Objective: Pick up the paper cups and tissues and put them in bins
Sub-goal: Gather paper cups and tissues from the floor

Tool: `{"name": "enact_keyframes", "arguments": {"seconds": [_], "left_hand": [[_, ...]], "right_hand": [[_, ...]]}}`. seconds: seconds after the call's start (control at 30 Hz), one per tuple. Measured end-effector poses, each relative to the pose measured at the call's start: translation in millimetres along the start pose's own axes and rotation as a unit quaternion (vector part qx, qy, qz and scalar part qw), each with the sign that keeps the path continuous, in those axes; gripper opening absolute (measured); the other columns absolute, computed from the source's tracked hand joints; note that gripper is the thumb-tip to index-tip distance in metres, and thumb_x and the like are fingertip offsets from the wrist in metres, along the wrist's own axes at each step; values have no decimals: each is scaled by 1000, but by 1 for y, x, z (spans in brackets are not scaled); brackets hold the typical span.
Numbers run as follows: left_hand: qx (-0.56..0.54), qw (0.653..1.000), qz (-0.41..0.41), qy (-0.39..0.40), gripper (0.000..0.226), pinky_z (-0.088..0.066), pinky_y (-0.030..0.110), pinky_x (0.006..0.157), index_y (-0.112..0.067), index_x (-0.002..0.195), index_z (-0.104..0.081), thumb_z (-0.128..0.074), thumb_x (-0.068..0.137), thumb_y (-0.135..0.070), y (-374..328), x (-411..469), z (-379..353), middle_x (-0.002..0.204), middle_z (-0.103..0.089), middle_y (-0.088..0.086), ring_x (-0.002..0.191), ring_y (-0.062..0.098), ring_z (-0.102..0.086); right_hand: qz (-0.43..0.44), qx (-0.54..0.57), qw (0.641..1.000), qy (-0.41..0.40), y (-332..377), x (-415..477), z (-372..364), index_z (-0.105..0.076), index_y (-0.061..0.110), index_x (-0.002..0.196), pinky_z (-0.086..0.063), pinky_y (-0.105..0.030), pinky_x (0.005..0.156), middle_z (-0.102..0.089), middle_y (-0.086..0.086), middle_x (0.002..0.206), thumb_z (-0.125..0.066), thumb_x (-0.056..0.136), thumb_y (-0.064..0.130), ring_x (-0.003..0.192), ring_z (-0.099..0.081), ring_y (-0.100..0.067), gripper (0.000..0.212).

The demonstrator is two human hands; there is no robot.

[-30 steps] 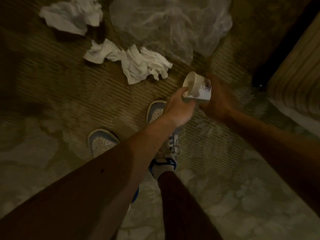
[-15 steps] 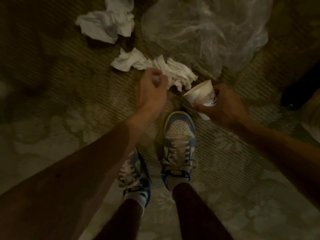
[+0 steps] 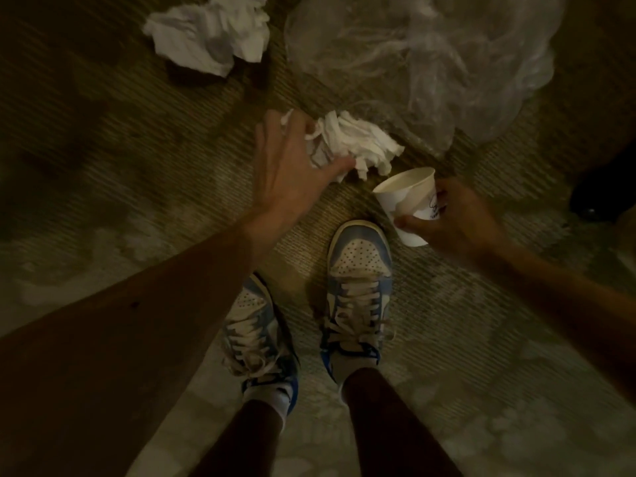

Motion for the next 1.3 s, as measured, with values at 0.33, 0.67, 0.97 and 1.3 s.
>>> {"name": "enact_keyframes", "arguments": {"seconds": [0.33,0.67,0.97,1.3], "left_hand": [[-17,999,11,-34,14,-34,20,79,-11,77,-53,-66,82,-12,12,-18,21,104,-48,5,96,17,-49],[41,986,-151,54,39,-47,30,71,-26,131,-53,-47,93,-32,-49,-14,10,126,-55,3,93,19,-59],[69,985,-147,51,29,-33,29,68,-15,106,-65,-58,95,-40,-47,4,-14,119,-54,8,93,23,-58],[-57,997,-45,20,8,-52,37,66,-10,99,-56,-59,92,-14,-2,-20,42,88,-59,4,76,12,-56]], "right_hand": [[-7,64,998,5,-3,-5,4,-56,14,124,-42,-18,62,-60,5,102,-83,73,32,82,-54,4,60],[-11,91,995,-36,3,-3,14,-55,13,127,-43,-17,63,-61,7,106,-80,76,35,83,-56,2,60],[-17,111,994,-18,-14,-14,17,-55,15,127,-45,-14,62,-62,13,96,-81,76,25,83,-58,5,58],[-12,116,993,-19,2,-19,5,-56,17,126,-40,-2,51,-52,25,86,-78,79,30,72,-52,13,53]]}}
Point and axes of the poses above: each hand's wrist, its own x-axis towards the middle knuckle, its own z-axis out of the back of the hand, y = z × x, the point moved 8 cm from there along x, towards the middle knuckle
